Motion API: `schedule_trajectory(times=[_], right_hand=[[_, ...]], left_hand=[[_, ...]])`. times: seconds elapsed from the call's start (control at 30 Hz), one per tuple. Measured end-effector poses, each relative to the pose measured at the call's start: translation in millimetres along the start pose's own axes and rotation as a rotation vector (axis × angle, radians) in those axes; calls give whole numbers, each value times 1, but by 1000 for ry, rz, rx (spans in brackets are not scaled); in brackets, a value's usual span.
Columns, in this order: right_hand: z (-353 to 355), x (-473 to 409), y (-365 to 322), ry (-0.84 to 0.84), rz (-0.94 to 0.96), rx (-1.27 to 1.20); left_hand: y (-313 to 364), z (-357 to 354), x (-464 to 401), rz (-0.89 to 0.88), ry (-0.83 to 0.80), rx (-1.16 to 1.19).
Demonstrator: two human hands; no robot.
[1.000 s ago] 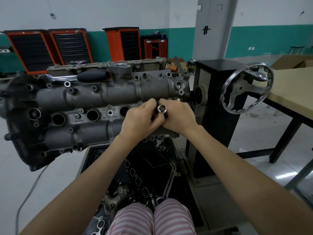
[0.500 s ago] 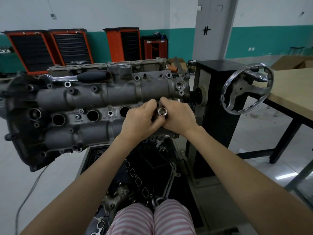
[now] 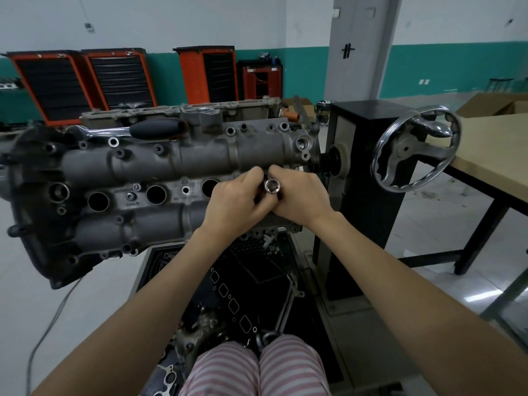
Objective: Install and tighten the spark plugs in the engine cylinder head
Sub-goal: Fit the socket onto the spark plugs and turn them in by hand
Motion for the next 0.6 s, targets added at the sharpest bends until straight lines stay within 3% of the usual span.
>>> schedule_trajectory(times=[0.33,0.6], right_hand=[[6,3,-7,52,63,-47],[1,0,-2,-23,19,14]], left_hand=[[-1,0,-1,-6,29,-25],[0,1,0,37,-18,64]])
Point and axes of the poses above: each hand's wrist, its own x-axis away from the middle knuckle, its own z-axis out of the back of the hand, y = z × x, the point moved 5 cm from there along -x, towards the middle knuckle, and after that the axes turned 9 degrees about -x, right-handed, at the moved point
